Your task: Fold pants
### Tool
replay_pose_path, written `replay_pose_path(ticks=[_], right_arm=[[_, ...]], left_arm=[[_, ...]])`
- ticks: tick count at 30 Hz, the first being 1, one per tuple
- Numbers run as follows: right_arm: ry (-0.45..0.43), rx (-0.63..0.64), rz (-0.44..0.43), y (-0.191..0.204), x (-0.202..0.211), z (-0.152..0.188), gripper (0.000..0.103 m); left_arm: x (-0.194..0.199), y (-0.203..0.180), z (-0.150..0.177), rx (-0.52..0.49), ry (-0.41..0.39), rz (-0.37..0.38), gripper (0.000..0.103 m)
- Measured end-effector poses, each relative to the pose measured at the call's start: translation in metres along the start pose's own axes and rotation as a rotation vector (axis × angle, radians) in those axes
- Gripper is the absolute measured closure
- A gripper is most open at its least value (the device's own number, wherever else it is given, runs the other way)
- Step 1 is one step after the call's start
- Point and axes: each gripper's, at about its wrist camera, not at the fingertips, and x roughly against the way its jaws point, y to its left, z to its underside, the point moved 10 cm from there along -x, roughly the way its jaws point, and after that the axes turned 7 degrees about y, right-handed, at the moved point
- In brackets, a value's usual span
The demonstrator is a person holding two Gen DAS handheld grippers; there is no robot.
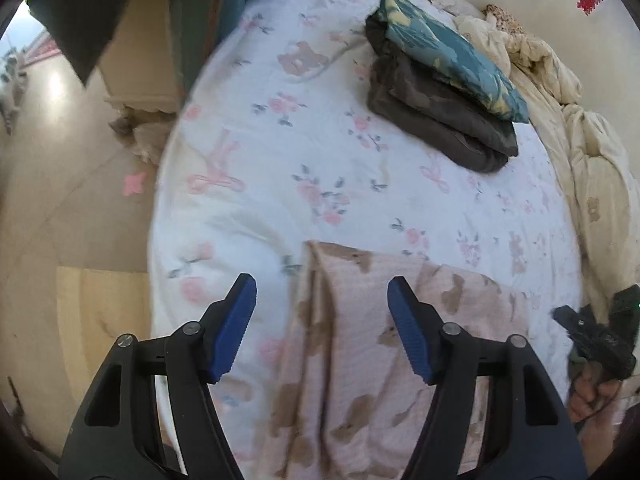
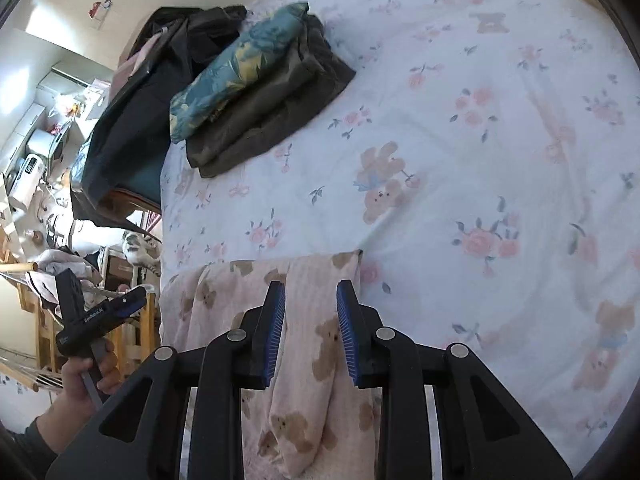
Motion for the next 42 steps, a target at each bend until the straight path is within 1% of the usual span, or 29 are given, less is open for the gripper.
replay_pose_path(ticks=[3, 5, 6, 8, 10, 11, 13, 16, 17, 18, 19, 20, 21, 23, 25, 27, 30, 33, 34, 36, 37, 38, 39, 40, 41, 42], right_arm=[[0.041, -0.014, 0.021, -0.007, -0.018, -0.004, 0.073], [0.063, -0.025, 0.051, -0.014, -0.028, -0.002, 0.062], [0.073, -0.030, 0.061, -0.019, -0.033, -0.002, 0.061], [0.083, -0.043, 0.068, -0.024, -0.041, -0.002, 0.061], [0.093, -0.053, 0.067, -0.029, -0.048, -0.005, 0.061], [0.100, -0.054, 0.068, -0.031, -0.052, -0.006, 0.061], [0.109, -0.053, 0.072, -0.033, -0.059, -0.007, 0.061], [0.100, -0.026, 0.069, -0.029, -0.064, -0.012, 0.067], [0.099, -0.016, 0.059, -0.026, -0.065, -0.012, 0.077], [0.107, -0.003, 0.053, -0.023, -0.066, -0.011, 0.082], [0.109, 0.010, 0.066, -0.022, -0.066, -0.011, 0.090], [0.111, 0.037, 0.087, -0.020, -0.066, -0.009, 0.102], [0.113, 0.053, 0.095, -0.018, -0.065, -0.009, 0.102], [0.103, 0.073, 0.105, -0.016, -0.063, -0.010, 0.103], [0.089, 0.080, 0.115, -0.018, -0.059, -0.015, 0.103], [0.085, 0.075, 0.121, -0.023, -0.059, -0.019, 0.103], [0.079, 0.052, 0.141, -0.030, -0.061, -0.022, 0.103], [0.062, 0.060, 0.172, -0.032, -0.064, -0.026, 0.102], [0.072, 0.064, 0.180, -0.032, -0.066, -0.024, 0.096], [0.082, 0.042, 0.164, -0.034, -0.064, -0.022, 0.096], [0.069, 0.031, 0.170, -0.035, -0.058, -0.023, 0.094], [0.047, 0.034, 0.197, -0.036, -0.050, -0.024, 0.093], [0.025, 0.042, 0.233, -0.036, -0.040, -0.024, 0.093], [0.006, 0.054, 0.256, -0.032, -0.030, -0.022, 0.093], [0.002, 0.074, 0.239, -0.022, -0.024, -0.018, 0.093], [0.014, 0.100, 0.204, -0.010, -0.021, -0.012, 0.093]], left_arm=[[-0.008, -0.008, 0.002, -0.005, 0.031, 0.020, 0.043], [-0.014, -0.013, 0.000, -0.005, 0.051, 0.035, 0.046], [-0.015, -0.014, -0.002, -0.004, 0.053, 0.039, 0.046], [-0.019, -0.012, -0.007, -0.002, 0.054, 0.023, 0.046], [-0.024, -0.010, -0.009, 0.019, 0.065, 0.031, 0.049], [-0.027, -0.008, -0.010, 0.035, 0.076, 0.044, 0.052], [-0.035, -0.010, -0.010, 0.048, 0.106, 0.066, 0.067], [-0.041, -0.017, -0.005, 0.022, 0.142, 0.073, 0.077], [-0.042, -0.019, -0.002, 0.013, 0.156, 0.073, 0.079], [-0.043, -0.021, -0.001, -0.005, 0.159, 0.057, 0.092], [-0.042, -0.021, -0.001, -0.025, 0.150, 0.030, 0.098], [-0.041, -0.022, -0.003, -0.049, 0.138, 0.006, 0.099], [-0.040, -0.022, -0.005, -0.060, 0.128, 0.000, 0.101], [-0.036, -0.020, -0.011, -0.065, 0.113, -0.012, 0.102], [-0.033, -0.016, -0.018, -0.051, 0.107, -0.005, 0.102], [-0.033, -0.010, -0.025, -0.053, 0.095, -0.021, 0.103], [-0.042, 0.000, -0.031, -0.058, 0.095, -0.072, 0.103], [-0.043, 0.010, -0.036, -0.066, 0.060, -0.140, 0.102], [-0.041, 0.012, -0.037, -0.054, 0.056, -0.145, 0.102], [-0.033, 0.013, -0.038, -0.029, 0.042, -0.117, 0.102], [-0.023, 0.012, -0.038, -0.029, 0.012, -0.125, 0.102], [-0.017, 0.009, -0.037, -0.033, -0.007, -0.139, 0.102], [-0.004, 0.001, -0.032, -0.053, -0.034, -0.134, 0.102], [0.000, -0.007, -0.027, -0.071, -0.035, -0.120, 0.102], [0.003, -0.020, -0.015, -0.106, -0.018, -0.104, 0.102], [0.002, -0.034, 0.001, -0.143, 0.010, -0.085, 0.102]])
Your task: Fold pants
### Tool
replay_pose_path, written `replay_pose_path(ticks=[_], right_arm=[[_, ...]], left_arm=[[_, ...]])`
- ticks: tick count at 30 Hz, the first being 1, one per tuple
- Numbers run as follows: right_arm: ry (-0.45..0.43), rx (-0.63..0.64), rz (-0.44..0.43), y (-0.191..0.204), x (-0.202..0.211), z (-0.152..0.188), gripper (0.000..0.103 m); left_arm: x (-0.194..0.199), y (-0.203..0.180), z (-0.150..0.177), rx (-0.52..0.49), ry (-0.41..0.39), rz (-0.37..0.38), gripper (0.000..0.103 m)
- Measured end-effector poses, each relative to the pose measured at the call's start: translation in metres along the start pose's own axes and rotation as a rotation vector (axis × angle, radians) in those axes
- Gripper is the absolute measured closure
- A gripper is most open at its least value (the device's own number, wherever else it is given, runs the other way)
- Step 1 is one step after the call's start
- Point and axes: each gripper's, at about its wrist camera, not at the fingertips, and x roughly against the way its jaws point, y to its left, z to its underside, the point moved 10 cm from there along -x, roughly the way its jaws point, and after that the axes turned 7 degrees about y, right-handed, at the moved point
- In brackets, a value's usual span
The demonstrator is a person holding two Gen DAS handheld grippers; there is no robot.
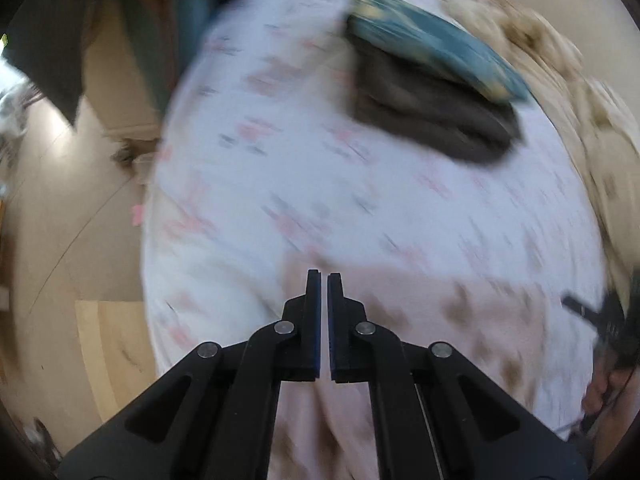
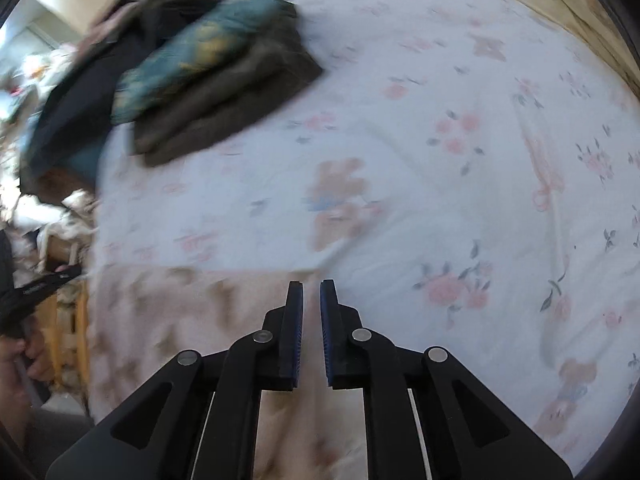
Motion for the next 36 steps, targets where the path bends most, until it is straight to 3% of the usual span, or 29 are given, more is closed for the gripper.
replay_pose_path(ticks=[3, 6, 8, 11, 15, 18, 21, 24, 26, 28, 30, 33, 35, 36], right_arm=[[0.021, 0.118, -0.041, 0.046, 0.002, 0.020, 0.093], [0.128, 0.150, -0.061, 0.068, -0.025, 0.051, 0.093], [0.211, 0.153, -0.020, 0.063, -0.046, 0.073, 0.093], [0.236, 0.154, 0.124, 0.030, -0.053, 0.081, 0.098], [0.208, 0.063, 0.188, -0.006, -0.032, 0.075, 0.093], [0.179, 0.019, 0.097, 0.004, -0.014, 0.081, 0.093], [0.170, 0.091, -0.008, 0.046, -0.006, 0.098, 0.093], [0.218, 0.147, -0.093, 0.082, -0.015, 0.126, 0.093], [0.289, 0.172, -0.075, 0.089, -0.030, 0.148, 0.093], [0.361, 0.211, -0.001, 0.082, -0.046, 0.169, 0.093], [0.416, 0.203, 0.048, 0.069, -0.056, 0.182, 0.096], [0.424, 0.137, 0.013, 0.064, -0.048, 0.177, 0.095], [0.382, 0.124, -0.035, 0.065, -0.031, 0.164, 0.092], [0.345, 0.122, -0.051, 0.065, -0.020, 0.152, 0.092]], left_arm=[[-0.013, -0.032, 0.036, -0.062, 0.083, 0.042, 0.102], [-0.040, -0.043, 0.081, -0.076, 0.204, 0.039, 0.102], [-0.048, -0.037, 0.099, -0.097, 0.239, -0.009, 0.102], [-0.046, -0.011, 0.106, -0.077, 0.236, -0.062, 0.102], [-0.031, 0.016, 0.112, 0.029, 0.263, -0.028, 0.101], [-0.010, 0.011, 0.118, 0.058, 0.219, 0.014, 0.099], [0.002, -0.022, 0.132, -0.022, 0.180, 0.083, 0.075], [-0.007, -0.048, 0.150, -0.113, 0.214, 0.080, 0.074], [-0.021, -0.049, 0.165, -0.141, 0.272, 0.028, 0.074], [-0.033, -0.040, 0.177, -0.145, 0.327, -0.006, 0.073], [-0.036, -0.033, 0.179, -0.123, 0.342, 0.015, 0.073], [-0.027, -0.031, 0.175, -0.109, 0.345, 0.028, 0.073], [-0.006, -0.030, 0.162, -0.089, 0.311, 0.062, 0.071], [0.000, -0.025, 0.156, -0.086, 0.291, 0.072, 0.059]])
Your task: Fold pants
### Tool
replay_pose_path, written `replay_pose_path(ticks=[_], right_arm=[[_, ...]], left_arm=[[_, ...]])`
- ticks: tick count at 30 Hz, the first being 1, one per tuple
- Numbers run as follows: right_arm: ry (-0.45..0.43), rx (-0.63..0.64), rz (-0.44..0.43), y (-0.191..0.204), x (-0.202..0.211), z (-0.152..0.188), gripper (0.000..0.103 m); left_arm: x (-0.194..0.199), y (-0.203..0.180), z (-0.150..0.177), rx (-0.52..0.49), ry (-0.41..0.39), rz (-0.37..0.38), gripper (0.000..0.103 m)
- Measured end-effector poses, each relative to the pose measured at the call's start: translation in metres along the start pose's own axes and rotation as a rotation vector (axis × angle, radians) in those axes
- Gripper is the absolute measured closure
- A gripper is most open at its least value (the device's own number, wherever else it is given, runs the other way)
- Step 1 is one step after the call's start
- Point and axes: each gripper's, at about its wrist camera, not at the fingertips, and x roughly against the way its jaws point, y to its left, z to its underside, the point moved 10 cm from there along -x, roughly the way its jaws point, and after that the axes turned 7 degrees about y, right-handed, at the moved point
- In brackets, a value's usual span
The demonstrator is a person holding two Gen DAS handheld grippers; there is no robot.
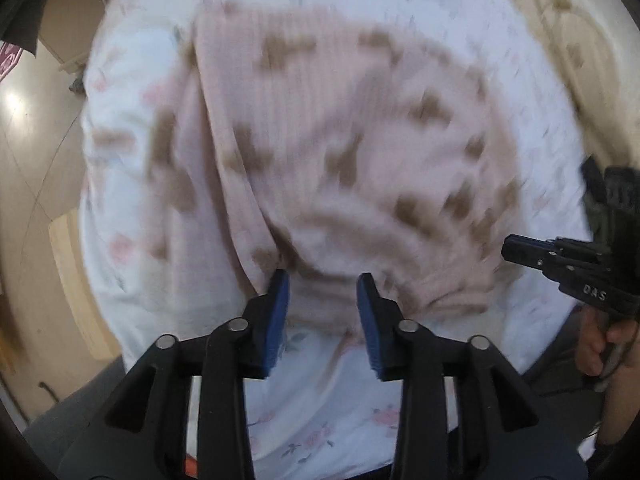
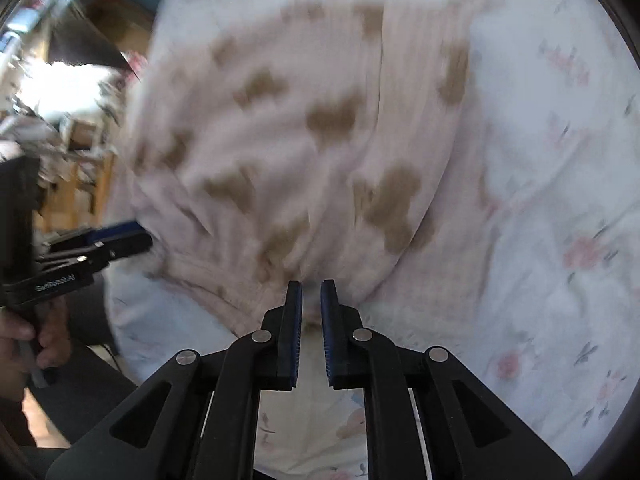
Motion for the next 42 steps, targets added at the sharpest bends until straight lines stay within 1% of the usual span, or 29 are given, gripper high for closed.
replay_pose_path(ticks=[1, 2, 3, 4, 7, 10, 11, 12, 13, 16, 18, 19, 20, 21, 22, 23, 24, 25, 27, 30, 31, 35, 36, 37, 38, 39, 40, 41, 42], right_arm=[[-0.041, -0.002, -0.014, -0.002, 0.014, -0.009, 0.088], [-0.081, -0.007, -0.027, -0.006, 0.028, -0.020, 0.073], [-0.110, -0.019, -0.030, -0.012, 0.039, -0.031, 0.061], [-0.141, -0.037, -0.031, -0.020, 0.050, -0.044, 0.049], [-0.200, -0.054, -0.011, -0.043, 0.070, -0.079, 0.049], [-0.215, -0.080, 0.001, -0.063, 0.066, -0.108, 0.049], [-0.217, -0.094, -0.005, -0.071, 0.063, -0.118, 0.049], [-0.216, -0.104, -0.013, -0.077, 0.057, -0.123, 0.049], [-0.211, -0.116, -0.020, -0.080, 0.051, -0.131, 0.049], [-0.194, -0.098, -0.049, -0.083, 0.034, -0.149, 0.049], [-0.180, -0.071, -0.055, -0.085, 0.024, -0.151, 0.049], [-0.162, -0.069, -0.073, -0.085, 0.017, -0.153, 0.049], [-0.143, -0.068, -0.097, -0.085, 0.012, -0.151, 0.049], [-0.122, -0.069, -0.126, -0.085, 0.006, -0.150, 0.049], [-0.116, -0.064, -0.141, -0.085, 0.004, -0.148, 0.049], [-0.119, -0.050, -0.141, -0.086, 0.005, -0.148, 0.049], [-0.124, -0.044, -0.144, -0.086, 0.006, -0.148, 0.049], [-0.127, -0.046, -0.155, -0.087, 0.006, -0.148, 0.049], [-0.127, -0.049, -0.170, -0.088, 0.008, -0.147, 0.050], [-0.131, -0.033, -0.161, -0.087, 0.008, -0.148, 0.050], [-0.130, -0.029, -0.157, -0.087, 0.006, -0.149, 0.050], [-0.138, -0.034, -0.152, -0.089, 0.007, -0.149, 0.050], [-0.143, -0.035, -0.152, -0.089, 0.008, -0.149, 0.050], [-0.142, -0.032, -0.150, -0.088, 0.007, -0.149, 0.052], [-0.144, -0.020, -0.131, -0.088, 0.007, -0.150, 0.058], [-0.140, 0.001, -0.101, -0.086, 0.005, -0.150, 0.062], [-0.138, 0.020, -0.069, -0.085, 0.004, -0.150, 0.078], [-0.135, 0.032, -0.058, -0.084, 0.004, -0.151, 0.093], [-0.131, 0.039, -0.059, -0.082, 0.004, -0.151, 0.095]], left_arm=[[0.013, 0.004, -0.010, 0.003, -0.035, -0.002, 0.042], [0.027, 0.013, -0.023, 0.014, -0.082, -0.018, 0.033], [0.038, 0.022, -0.038, 0.025, -0.128, -0.039, 0.022], [0.047, 0.032, -0.053, 0.038, -0.157, -0.063, 0.021], [0.053, 0.056, -0.095, 0.050, -0.174, -0.080, 0.021], [0.043, 0.068, -0.132, 0.056, -0.199, -0.077, 0.021], [0.036, 0.074, -0.144, 0.068, -0.193, -0.055, 0.021], [0.027, 0.071, -0.152, 0.061, -0.185, -0.026, 0.021], [0.017, 0.068, -0.160, 0.045, -0.175, -0.022, 0.021], [0.009, 0.066, -0.167, -0.026, -0.187, -0.057, 0.022], [0.002, 0.059, -0.170, -0.065, -0.168, -0.039, 0.023], [0.000, 0.054, -0.172, -0.090, -0.165, -0.019, 0.024], [0.001, 0.050, -0.175, -0.111, -0.170, 0.000, 0.028], [0.001, 0.044, -0.176, -0.139, -0.170, 0.025, 0.043], [-0.005, 0.036, -0.177, -0.180, -0.131, 0.044, 0.049], [-0.009, 0.034, -0.177, -0.200, -0.109, 0.036, 0.049], [-0.013, 0.035, -0.177, -0.212, -0.104, 0.012, 0.049], [-0.015, 0.037, -0.177, -0.209, -0.098, 0.009, 0.049], [-0.017, 0.039, -0.177, -0.202, -0.088, 0.035, 0.049], [-0.015, 0.037, -0.176, -0.213, -0.070, 0.071, 0.049], [-0.013, 0.039, -0.173, -0.213, -0.062, 0.097, 0.049], [-0.011, 0.042, -0.169, -0.226, -0.064, 0.106, 0.049], [-0.012, 0.042, -0.168, -0.234, -0.068, 0.094, 0.054], [-0.013, 0.045, -0.168, -0.238, -0.078, 0.062, 0.072], [-0.016, 0.047, -0.168, -0.243, -0.077, 0.036, 0.080], [-0.018, 0.046, -0.170, -0.244, -0.077, 0.017, 0.093], [-0.017, 0.045, -0.172, -0.235, -0.084, 0.030, 0.098], [-0.015, 0.044, -0.173, -0.231, -0.090, 0.029, 0.099], [-0.012, 0.043, -0.175, -0.231, -0.100, 0.017, 0.099]])
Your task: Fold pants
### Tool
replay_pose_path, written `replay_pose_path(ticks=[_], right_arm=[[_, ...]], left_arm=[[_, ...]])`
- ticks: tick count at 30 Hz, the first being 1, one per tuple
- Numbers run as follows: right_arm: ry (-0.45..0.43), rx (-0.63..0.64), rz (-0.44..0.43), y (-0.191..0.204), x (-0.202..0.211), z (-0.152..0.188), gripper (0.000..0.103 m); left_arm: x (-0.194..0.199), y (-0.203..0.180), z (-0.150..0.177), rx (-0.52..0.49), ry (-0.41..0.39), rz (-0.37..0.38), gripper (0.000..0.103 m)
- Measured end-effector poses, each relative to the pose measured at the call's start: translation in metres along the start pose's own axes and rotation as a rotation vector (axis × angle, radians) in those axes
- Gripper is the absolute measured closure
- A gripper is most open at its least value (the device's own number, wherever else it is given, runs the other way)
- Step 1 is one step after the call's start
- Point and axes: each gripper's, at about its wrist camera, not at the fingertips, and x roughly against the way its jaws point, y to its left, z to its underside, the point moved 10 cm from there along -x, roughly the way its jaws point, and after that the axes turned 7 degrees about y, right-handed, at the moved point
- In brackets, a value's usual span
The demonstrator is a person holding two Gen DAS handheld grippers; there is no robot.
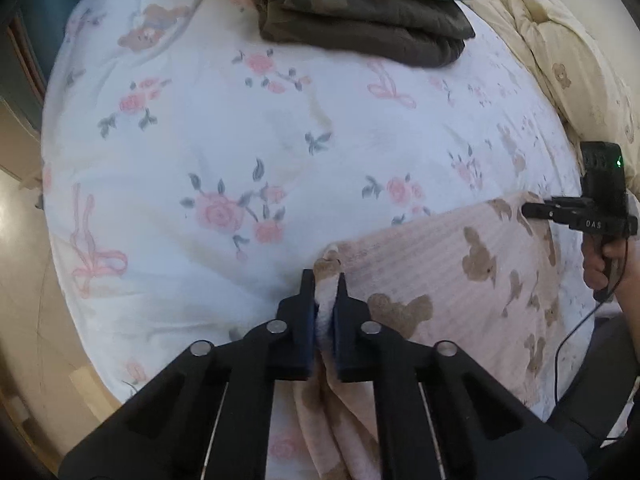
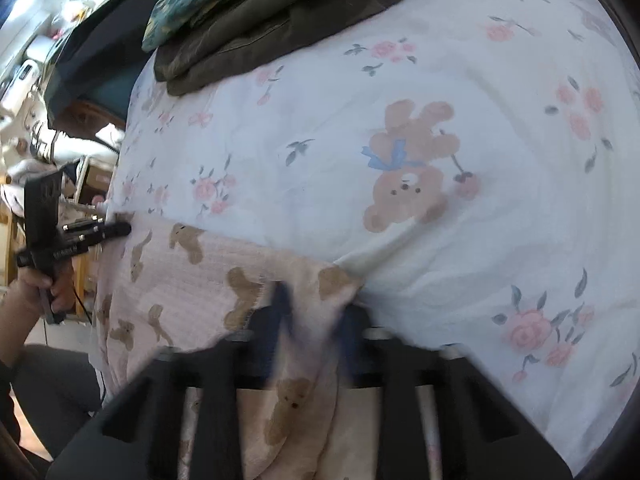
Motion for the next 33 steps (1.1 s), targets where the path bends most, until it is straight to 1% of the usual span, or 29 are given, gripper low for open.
replay_pose_path(ticks=[1, 2, 4, 5, 6, 7, 8, 10, 11, 13, 14, 15, 16, 18, 19, 22, 24, 27, 31, 33], right_arm=[[-0.002, 0.008, 0.006, 0.001, 0.001, -0.001, 0.100], [-0.009, 0.031, 0.018, 0.005, 0.003, -0.002, 0.101], [-0.015, 0.064, 0.035, 0.010, 0.006, -0.006, 0.101], [-0.014, 0.086, 0.035, 0.013, 0.007, -0.007, 0.102], [-0.019, 0.114, 0.066, 0.013, 0.008, -0.009, 0.102], [-0.016, 0.121, 0.077, 0.013, 0.009, -0.012, 0.102], [-0.017, 0.114, 0.069, 0.013, 0.010, -0.017, 0.102], [-0.051, 0.120, 0.096, 0.009, 0.017, -0.030, 0.102], [-0.079, 0.124, 0.111, 0.008, 0.023, -0.039, 0.102], [-0.153, 0.112, 0.158, 0.004, 0.034, -0.056, 0.102], [-0.185, 0.101, 0.167, 0.003, 0.040, -0.063, 0.102], [-0.208, 0.099, 0.169, 0.003, 0.044, -0.068, 0.102], [-0.213, 0.104, 0.185, 0.002, 0.046, -0.071, 0.102], [-0.224, 0.130, 0.186, 0.003, 0.053, -0.071, 0.102], [-0.246, 0.154, 0.181, 0.005, 0.059, -0.069, 0.102], [-0.272, 0.201, 0.157, 0.011, 0.075, -0.056, 0.102], [-0.294, 0.241, 0.130, 0.018, 0.088, -0.043, 0.102], [-0.289, 0.306, 0.119, 0.033, 0.098, -0.025, 0.102], [-0.277, 0.388, 0.100, 0.054, 0.109, 0.009, 0.102], [-0.266, 0.422, 0.106, 0.060, 0.110, 0.023, 0.102]], left_arm=[[0.003, -0.002, -0.002, -0.007, -0.010, -0.013, 0.100], [0.007, -0.004, -0.003, -0.021, -0.020, -0.035, 0.100], [0.010, -0.007, -0.005, -0.041, -0.032, -0.056, 0.101], [0.011, -0.007, -0.008, -0.055, -0.046, -0.080, 0.101], [0.010, -0.005, -0.010, -0.052, -0.052, -0.101, 0.101], [0.008, -0.001, -0.014, -0.034, -0.048, -0.116, 0.101], [0.007, 0.002, -0.018, -0.024, -0.052, -0.128, 0.101], [0.012, 0.002, -0.030, -0.041, -0.080, -0.170, 0.101], [0.018, 0.000, -0.040, -0.061, -0.111, -0.200, 0.101], [0.030, -0.005, -0.059, -0.073, -0.188, -0.216, 0.101], [0.038, -0.006, -0.070, -0.069, -0.231, -0.229, 0.101], [0.044, -0.007, -0.076, -0.061, -0.257, -0.226, 0.101], [0.050, -0.008, -0.081, -0.059, -0.287, -0.214, 0.101], [0.056, -0.015, -0.085, -0.083, -0.311, -0.218, 0.101], [0.059, -0.018, -0.083, -0.100, -0.321, -0.214, 0.101], [0.071, -0.025, -0.072, -0.162, -0.353, -0.195, 0.100], [0.078, -0.030, -0.062, -0.189, -0.356, -0.163, 0.100], [0.089, -0.040, -0.045, -0.250, -0.361, -0.153, 0.100], [0.104, -0.050, -0.015, -0.349, -0.358, -0.163, 0.100], [0.105, -0.056, -0.001, -0.395, -0.348, -0.171, 0.100]])
